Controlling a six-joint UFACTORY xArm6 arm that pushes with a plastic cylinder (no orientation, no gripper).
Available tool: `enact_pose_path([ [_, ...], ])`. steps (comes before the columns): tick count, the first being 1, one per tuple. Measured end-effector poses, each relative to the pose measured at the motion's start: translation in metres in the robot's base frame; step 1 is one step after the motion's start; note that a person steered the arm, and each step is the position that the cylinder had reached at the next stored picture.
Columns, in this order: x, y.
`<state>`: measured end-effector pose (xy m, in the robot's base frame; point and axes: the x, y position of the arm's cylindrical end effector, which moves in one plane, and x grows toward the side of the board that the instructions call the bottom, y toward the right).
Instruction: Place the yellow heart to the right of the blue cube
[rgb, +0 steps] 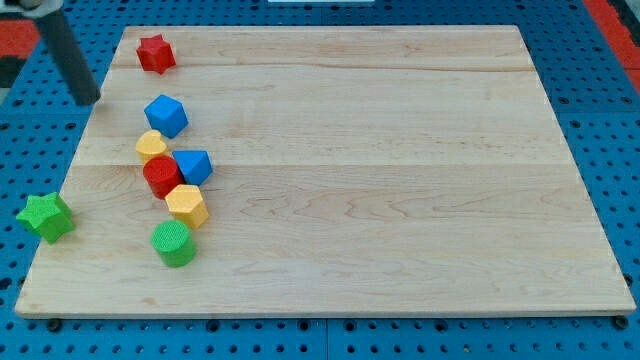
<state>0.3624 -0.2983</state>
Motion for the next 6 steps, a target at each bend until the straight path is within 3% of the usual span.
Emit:
enact_pose_path([
  [1,0.057,0.030],
  [2,0.071,0.087],
  [3,0.071,0.146],
  [6,0.051,0.231],
])
